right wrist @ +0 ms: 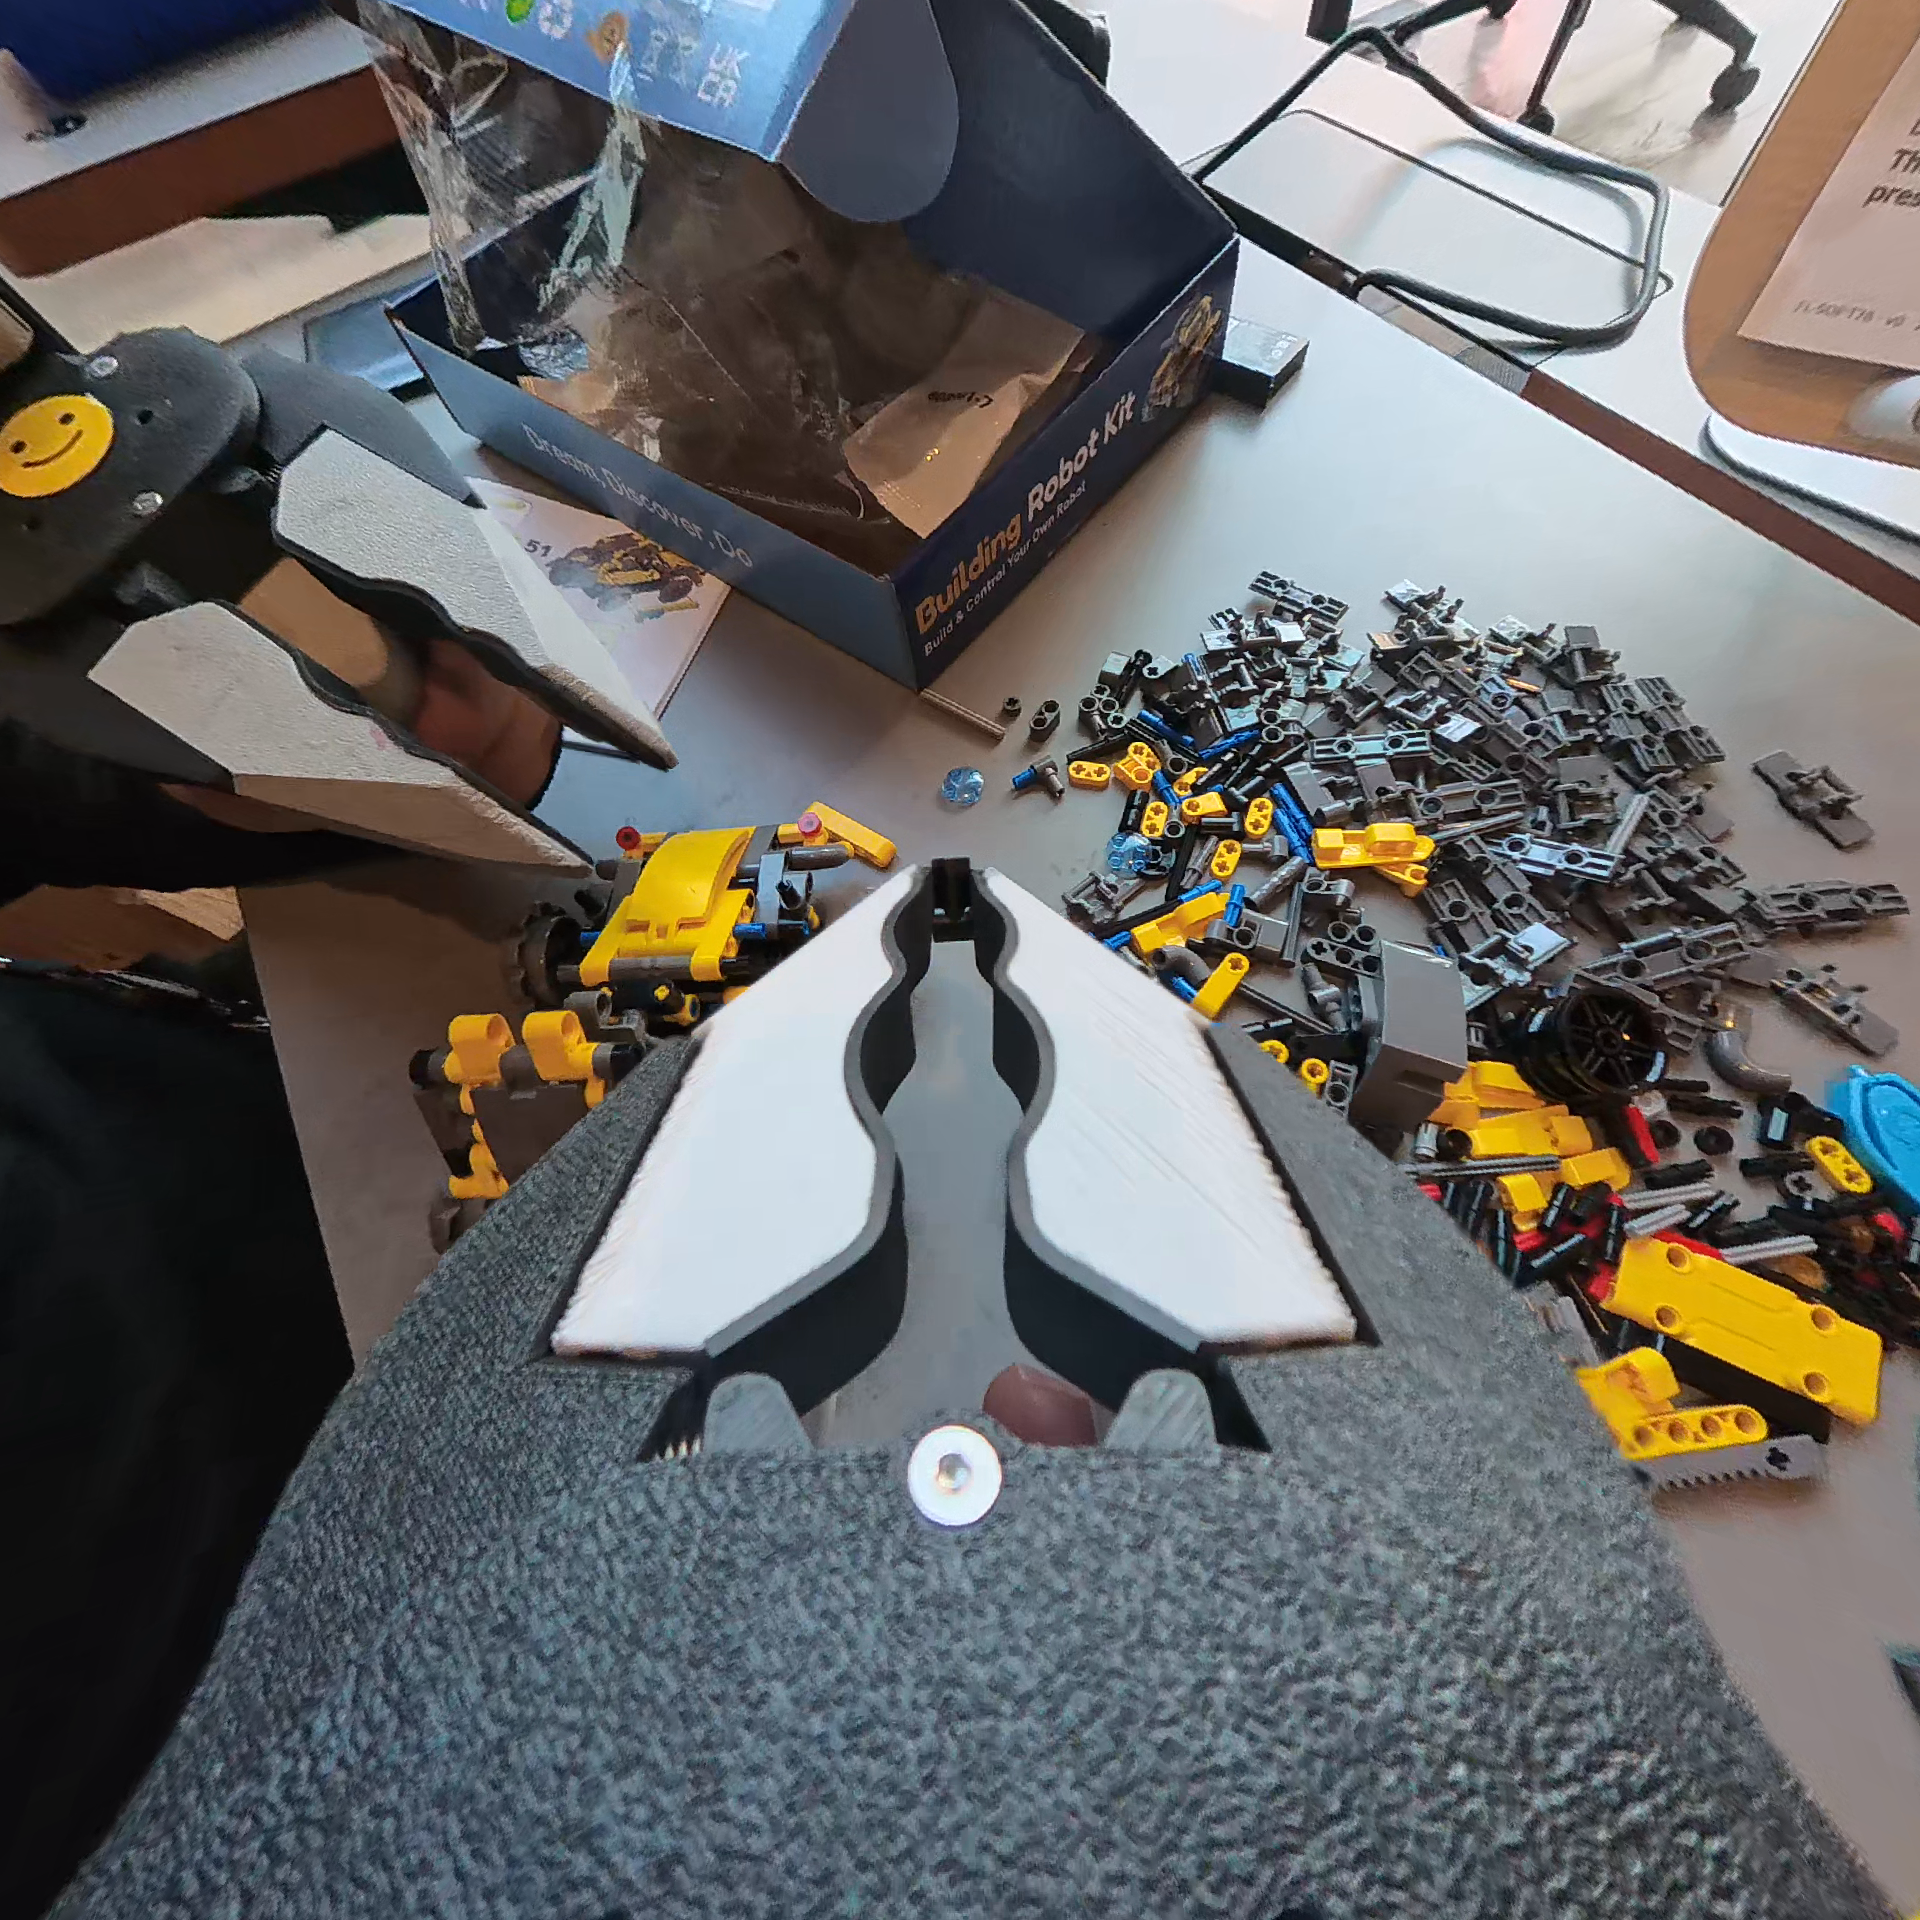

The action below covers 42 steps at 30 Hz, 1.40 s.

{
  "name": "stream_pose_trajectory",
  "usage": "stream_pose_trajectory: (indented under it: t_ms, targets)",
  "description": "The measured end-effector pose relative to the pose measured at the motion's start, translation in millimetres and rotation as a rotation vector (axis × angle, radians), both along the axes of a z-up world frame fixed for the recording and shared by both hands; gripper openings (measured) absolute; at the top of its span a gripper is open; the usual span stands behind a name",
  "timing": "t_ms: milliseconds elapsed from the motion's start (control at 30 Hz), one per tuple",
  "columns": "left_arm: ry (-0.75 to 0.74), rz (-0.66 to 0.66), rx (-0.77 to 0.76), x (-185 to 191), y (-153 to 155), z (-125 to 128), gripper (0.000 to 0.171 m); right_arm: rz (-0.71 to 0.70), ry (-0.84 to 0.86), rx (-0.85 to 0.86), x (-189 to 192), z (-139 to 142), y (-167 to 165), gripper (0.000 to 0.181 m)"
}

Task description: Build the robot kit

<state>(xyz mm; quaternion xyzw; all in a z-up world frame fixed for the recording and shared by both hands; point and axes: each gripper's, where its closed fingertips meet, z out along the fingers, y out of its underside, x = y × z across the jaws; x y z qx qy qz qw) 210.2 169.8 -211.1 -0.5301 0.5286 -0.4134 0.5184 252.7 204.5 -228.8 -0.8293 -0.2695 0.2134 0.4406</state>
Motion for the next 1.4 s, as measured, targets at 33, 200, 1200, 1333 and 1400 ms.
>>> stream_pose_trajectory:
  t_ms: [33, 200, 1200, 1333, 1400]
  targets:
    - [0.000, 0.002, -0.007, -0.2, 1.1, -0.2, 0.018, 0.006, 0.013, 0.000, -2.4, 0.4, 0.0, 0.006]
    - [0.002, 0.013, -0.036, -2.0, 6.9, -1.0, 0.022, 0.028, 0.121, 0.017, -17.2, 12.2, 1.1, 0.006]
    - [-0.318, -0.276, -0.467, -27.2, 0.8, 49.2, 0.005, 0.288, 0.763, 0.144, -88.8, 75.4, -22.7, 0.005]
    - [-0.291, -0.223, -0.374, -26.5, 0.6, 47.0, 0.005, 0.283, 0.721, 0.167, -88.3, 72.9, -24.1, 0.005]
    - [-0.289, -0.222, -0.338, -25.9, -3.4, 48.1, 0.010, 0.286, 0.700, 0.187, -88.5, 72.7, -26.1, 0.006]
